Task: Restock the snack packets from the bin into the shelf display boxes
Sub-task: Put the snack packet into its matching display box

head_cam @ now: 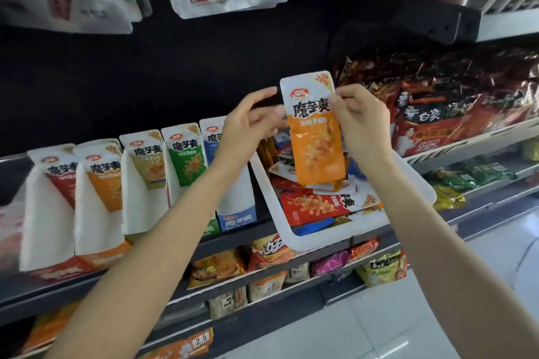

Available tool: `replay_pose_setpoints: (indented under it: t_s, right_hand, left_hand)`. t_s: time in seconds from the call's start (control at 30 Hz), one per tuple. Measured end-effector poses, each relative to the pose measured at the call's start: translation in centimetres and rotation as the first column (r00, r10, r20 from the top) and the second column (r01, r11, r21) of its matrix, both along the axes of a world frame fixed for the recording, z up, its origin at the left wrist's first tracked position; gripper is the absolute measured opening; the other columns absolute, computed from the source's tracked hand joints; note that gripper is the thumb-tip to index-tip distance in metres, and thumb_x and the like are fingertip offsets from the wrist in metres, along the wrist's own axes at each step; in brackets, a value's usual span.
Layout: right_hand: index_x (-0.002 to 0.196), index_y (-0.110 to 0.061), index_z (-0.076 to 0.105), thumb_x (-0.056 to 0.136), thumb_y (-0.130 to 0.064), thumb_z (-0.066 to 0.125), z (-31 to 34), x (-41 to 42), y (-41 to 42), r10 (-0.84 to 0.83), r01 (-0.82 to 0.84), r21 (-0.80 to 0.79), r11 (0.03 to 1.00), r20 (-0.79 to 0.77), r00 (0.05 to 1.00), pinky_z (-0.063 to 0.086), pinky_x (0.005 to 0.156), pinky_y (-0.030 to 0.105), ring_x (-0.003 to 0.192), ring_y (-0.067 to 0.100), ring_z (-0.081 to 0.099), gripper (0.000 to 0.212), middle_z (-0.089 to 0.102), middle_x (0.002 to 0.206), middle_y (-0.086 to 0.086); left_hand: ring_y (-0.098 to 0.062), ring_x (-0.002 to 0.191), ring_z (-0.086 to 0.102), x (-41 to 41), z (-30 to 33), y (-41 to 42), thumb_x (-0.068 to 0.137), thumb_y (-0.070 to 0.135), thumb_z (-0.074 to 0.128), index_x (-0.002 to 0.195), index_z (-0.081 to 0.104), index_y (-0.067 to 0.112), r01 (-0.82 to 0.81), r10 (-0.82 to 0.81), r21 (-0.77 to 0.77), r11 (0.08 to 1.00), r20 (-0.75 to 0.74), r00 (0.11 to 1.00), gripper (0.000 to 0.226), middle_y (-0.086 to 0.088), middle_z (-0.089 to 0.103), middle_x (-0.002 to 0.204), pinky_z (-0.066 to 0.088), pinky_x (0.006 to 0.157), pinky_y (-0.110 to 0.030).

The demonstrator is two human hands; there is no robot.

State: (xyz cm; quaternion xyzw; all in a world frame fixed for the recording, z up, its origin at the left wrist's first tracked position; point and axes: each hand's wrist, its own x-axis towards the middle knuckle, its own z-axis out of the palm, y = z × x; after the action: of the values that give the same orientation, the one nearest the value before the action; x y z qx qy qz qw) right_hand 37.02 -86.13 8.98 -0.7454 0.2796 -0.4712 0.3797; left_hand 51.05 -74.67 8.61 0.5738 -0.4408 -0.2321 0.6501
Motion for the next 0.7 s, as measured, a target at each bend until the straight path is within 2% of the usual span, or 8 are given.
replay_pose_setpoints:
  t_s: [0.07, 0.1, 0.2, 0.27, 0.37, 0.47, 0.53, 0.7]
  right_hand:
    - [0.093, -0.017, 0.063, 0.095, -0.024, 0.055, 0.6, 0.6, 0.7, 0.011, -0.017, 0.115, 0.993, 0.056, 0.998, 0.056, 0.066, 0.040, 0.074, 0.028, 0.067, 0.011, 0.071, 0.078, 0.005]
    - [0.095, -0.014, 0.063, 0.096, -0.023, 0.054, 0.7, 0.9, 1.1, 0.036, -0.052, 0.175, 0.983, 0.092, 0.995, 0.057, 0.064, 0.041, 0.073, 0.027, 0.067, 0.012, 0.071, 0.079, 0.007]
    - [0.107, -0.005, 0.057, 0.097, -0.014, 0.052, 0.4, 2.1, 2.8, 0.122, -0.178, 0.319, 0.931, 0.188, 0.974, 0.056, 0.060, 0.027, 0.073, 0.012, 0.068, 0.014, 0.071, 0.085, 0.003]
    - [0.117, -0.006, 0.051, 0.095, -0.008, 0.053, 0.0, 2.8, 3.8, 0.189, -0.274, 0.367, 0.889, 0.252, 0.949, 0.056, 0.065, 0.027, 0.084, 0.014, 0.069, 0.022, 0.070, 0.099, 0.005]
    - [0.124, -0.017, 0.046, 0.090, -0.006, 0.061, -0.3, 4.0, 5.4, 0.248, -0.294, 0.290, 0.910, 0.185, 0.951, 0.057, 0.068, 0.027, 0.090, 0.012, 0.069, 0.039, 0.069, 0.106, 0.002]
    - [0.112, -0.015, 0.053, 0.091, -0.012, 0.061, -0.3, 5.8, 7.8, 0.291, -0.300, 0.147, 0.942, 0.081, 0.953, 0.053, 0.057, 0.020, 0.078, 0.007, 0.069, 0.022, 0.070, 0.095, -0.002]
    - [0.098, -0.022, 0.053, 0.093, -0.014, 0.059, -0.5, 7.3, 9.6, 0.319, -0.322, 0.051, 0.945, 0.049, 0.946, 0.053, 0.051, 0.022, 0.071, 0.010, 0.069, 0.012, 0.070, 0.087, -0.005]
    - [0.098, -0.017, 0.048, 0.097, -0.013, 0.052, -1.0, 13.2, 14.4, 0.412, -0.409, -0.069, 0.910, 0.044, 0.910, 0.059, 0.062, 0.028, 0.067, 0.007, 0.064, 0.006, 0.056, 0.075, -0.013]
  left_hand:
    - [-0.010, 0.087, 0.070, -0.2, 0.3, 1.1, 0.087, 0.026, 0.061, 0.132, 0.047, 0.024, 0.100, -0.094, 0.087, 0.991, -0.063, 0.994, 0.047, 0.004, 0.071, 0.098, 0.055, 0.071, -0.023]
    - [-0.010, 0.086, 0.069, -0.3, 0.2, 1.8, 0.084, 0.031, 0.062, 0.135, 0.044, 0.026, 0.142, -0.134, 0.101, 0.985, -0.082, 0.988, 0.054, 0.007, 0.071, 0.096, 0.055, 0.068, -0.024]
    - [-0.010, 0.095, 0.067, 0.1, 0.1, 3.6, 0.081, 0.038, 0.065, 0.130, 0.039, 0.040, 0.188, -0.180, 0.092, 0.978, -0.093, 0.979, 0.056, 0.012, 0.068, 0.101, 0.056, 0.072, -0.027]
    - [-0.006, 0.101, 0.063, 1.0, 0.2, 4.8, 0.080, 0.033, 0.067, 0.129, 0.036, 0.045, 0.148, -0.152, 0.148, 0.978, 0.013, 0.988, 0.059, 0.014, 0.062, 0.109, 0.055, 0.078, -0.026]
    - [-0.002, 0.098, 0.063, 2.9, -0.2, 7.4, 0.081, 0.028, 0.067, 0.128, 0.034, 0.045, 0.093, -0.131, 0.224, 0.970, 0.158, 0.979, 0.061, 0.013, 0.061, 0.112, 0.055, 0.077, -0.023]
    - [0.001, 0.092, 0.065, 5.0, -0.9, 10.9, 0.079, 0.029, 0.067, 0.124, 0.035, 0.047, 0.020, -0.077, 0.228, 0.973, 0.241, 0.967, 0.058, 0.013, 0.063, 0.107, 0.052, 0.072, -0.017]
    - [0.007, 0.090, 0.063, 6.6, -1.3, 13.4, 0.084, 0.023, 0.065, 0.121, 0.035, 0.049, -0.069, -0.005, 0.211, 0.975, 0.328, 0.945, 0.054, 0.019, 0.062, 0.105, 0.048, 0.070, -0.011]
    - [0.010, 0.100, 0.058, 11.8, -3.2, 18.6, 0.092, 0.021, 0.056, 0.125, 0.044, 0.036, -0.292, 0.209, 0.120, 0.949, 0.453, 0.866, 0.038, 0.021, 0.058, 0.110, 0.047, 0.079, -0.009]
